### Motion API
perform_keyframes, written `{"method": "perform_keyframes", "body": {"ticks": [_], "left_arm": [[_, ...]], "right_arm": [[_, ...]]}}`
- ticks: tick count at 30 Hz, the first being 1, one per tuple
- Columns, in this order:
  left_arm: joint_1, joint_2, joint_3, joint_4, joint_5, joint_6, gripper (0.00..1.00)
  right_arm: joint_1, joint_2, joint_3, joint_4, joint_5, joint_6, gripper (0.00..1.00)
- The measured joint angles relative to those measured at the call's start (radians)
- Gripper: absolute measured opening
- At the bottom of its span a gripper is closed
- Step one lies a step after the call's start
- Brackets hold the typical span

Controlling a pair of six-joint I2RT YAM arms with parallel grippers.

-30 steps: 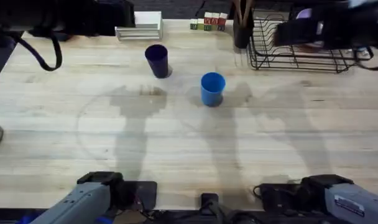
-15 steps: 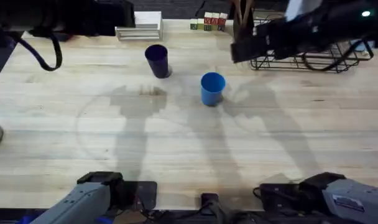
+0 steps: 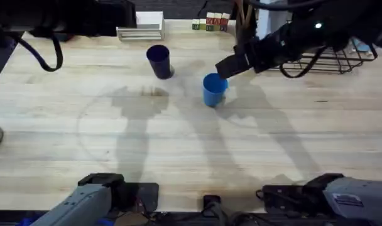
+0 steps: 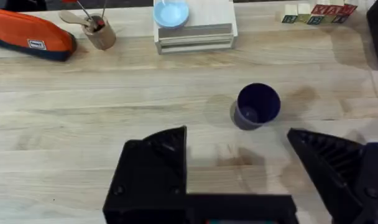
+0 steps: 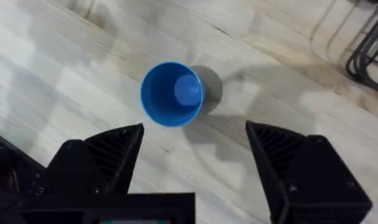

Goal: Pick up the cup on the table and put them onto the rack.

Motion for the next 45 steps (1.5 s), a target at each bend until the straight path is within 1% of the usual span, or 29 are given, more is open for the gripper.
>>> {"method": "perform_keyframes", "body": {"ticks": [17,28,29,31,32,36,38,39,45], "left_arm": [[0.000,0.000,0.000,-0.008,0.000,0.000,0.993],[0.000,0.000,0.000,-0.008,0.000,0.000,0.993],[0.000,0.000,0.000,-0.008,0.000,0.000,0.994],[0.000,0.000,0.000,-0.008,0.000,0.000,0.993],[0.000,0.000,0.000,-0.008,0.000,0.000,0.993],[0.000,0.000,0.000,-0.008,0.000,0.000,0.993],[0.000,0.000,0.000,-0.008,0.000,0.000,0.993],[0.000,0.000,0.000,-0.008,0.000,0.000,0.993],[0.000,0.000,0.000,-0.008,0.000,0.000,0.993]], "right_arm": [[0.007,0.163,0.000,0.019,0.002,0.000,0.993],[0.007,0.227,0.000,0.056,0.044,0.000,0.993],[0.007,0.257,0.000,0.072,0.047,0.000,0.993],[0.007,0.269,0.000,0.089,0.047,0.001,0.497],[0.007,0.269,0.000,0.089,0.047,0.001,0.430],[0.007,0.269,0.000,0.089,0.047,0.000,0.222],[0.007,0.269,0.000,0.089,0.047,0.002,0.081],[0.007,0.269,0.000,0.089,0.045,0.004,0.045],[0.010,0.269,0.002,0.092,0.043,0.003,0.032]]}}
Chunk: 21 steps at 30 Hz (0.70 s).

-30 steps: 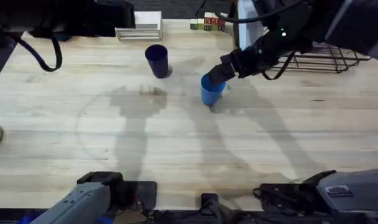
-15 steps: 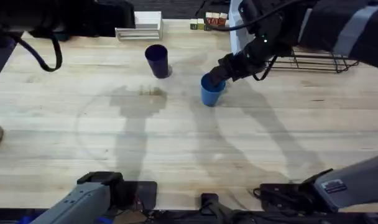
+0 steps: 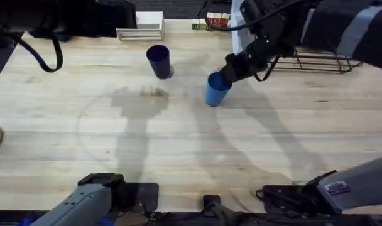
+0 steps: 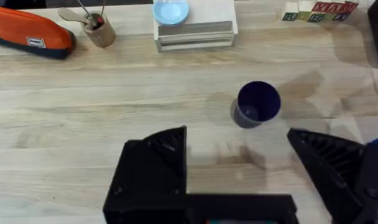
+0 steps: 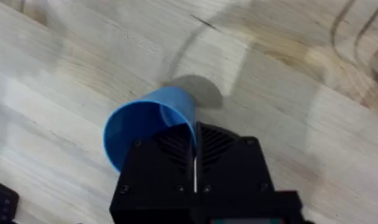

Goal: Pick up the cup on the table and put them onto the rack.

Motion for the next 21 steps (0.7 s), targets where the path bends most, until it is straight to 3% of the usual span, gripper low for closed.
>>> {"method": "perform_keyframes", "body": {"ticks": [11,21], "left_arm": [[0.000,0.000,0.000,0.000,0.000,0.000,0.993],[0.000,0.000,0.000,0.000,0.000,0.000,0.993]], "right_arm": [[0.000,0.000,0.026,-0.040,0.003,0.000,0.032],[-0.002,-0.004,0.247,-0.178,0.004,-0.020,0.029]]}}
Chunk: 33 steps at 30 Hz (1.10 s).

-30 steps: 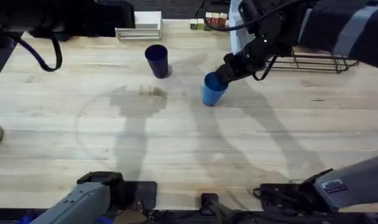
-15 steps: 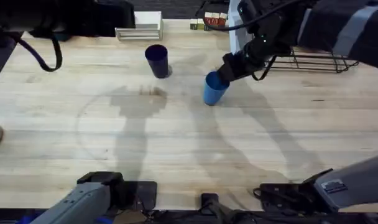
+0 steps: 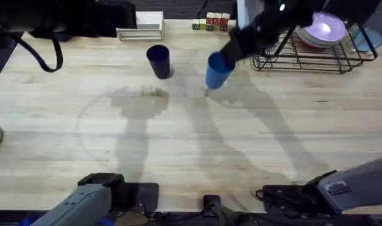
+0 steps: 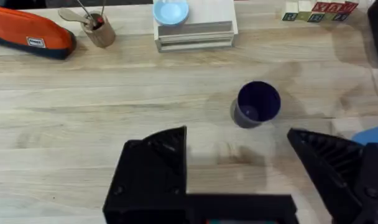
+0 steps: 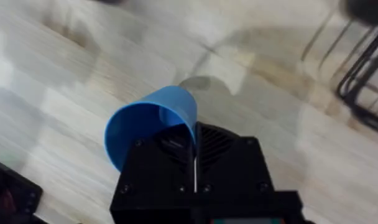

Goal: Pick up the cup on the table and put them onto the rack.

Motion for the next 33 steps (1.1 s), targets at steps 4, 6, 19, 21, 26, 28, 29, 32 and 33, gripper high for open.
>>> {"method": "perform_keyframes", "body": {"ticks": [4,6,19,21,26,28,29,32,33], "left_arm": [[0.000,0.000,0.000,0.000,0.000,0.000,0.993],[0.000,0.000,0.000,0.000,0.000,0.000,0.993],[0.000,0.000,0.000,0.000,0.000,0.000,0.993],[0.000,0.000,0.000,0.000,0.000,0.000,0.993],[0.000,0.000,0.000,0.000,0.000,0.000,0.993],[0.000,0.000,0.000,0.000,0.000,0.000,0.993],[0.000,0.000,0.000,0.000,0.000,0.000,0.993],[0.000,0.000,0.000,0.000,0.000,0.000,0.993],[0.000,0.000,0.000,0.000,0.000,0.000,0.993]], "right_arm": [[-0.047,-0.002,0.161,-0.059,-0.001,-0.013,0.029],[-0.084,-0.002,0.205,-0.069,0.000,-0.019,0.029],[-0.378,-0.005,0.265,-0.038,0.006,-0.048,0.029],[-0.413,-0.004,0.265,-0.027,0.007,-0.049,0.030],[-0.477,-0.004,0.265,0.023,0.008,-0.052,0.030],[-0.496,-0.004,0.265,0.035,0.008,-0.052,0.030],[-0.498,-0.003,0.265,0.036,0.008,-0.052,0.030],[-0.500,0.009,0.265,0.037,0.007,-0.053,0.030],[-0.500,0.018,0.265,0.037,0.007,-0.053,0.029]]}}
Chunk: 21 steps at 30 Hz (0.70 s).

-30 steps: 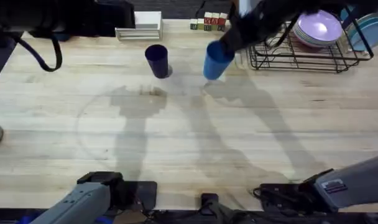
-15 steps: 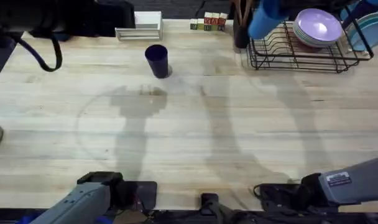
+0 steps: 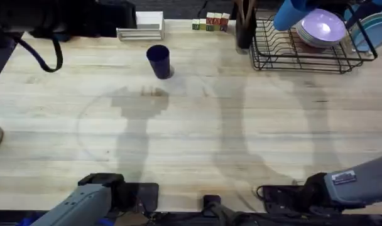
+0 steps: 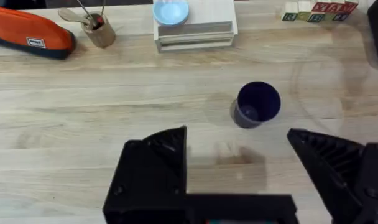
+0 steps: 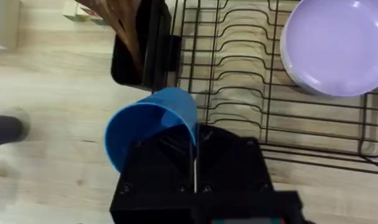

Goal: Pick up the cup on the table and put them onto the rack.

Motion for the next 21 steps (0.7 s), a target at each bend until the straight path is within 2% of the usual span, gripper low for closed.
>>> {"method": "perform_keyframes", "body": {"ticks": [9,21], "left_arm": [[0.000,0.000,0.000,0.000,0.000,0.000,0.993],[0.000,0.000,0.000,0.000,0.000,0.000,0.993]], "right_arm": [[0.000,0.159,0.000,-0.022,0.000,-0.001,0.030],[0.000,0.268,0.000,-0.038,0.000,-0.001,0.030]]}}
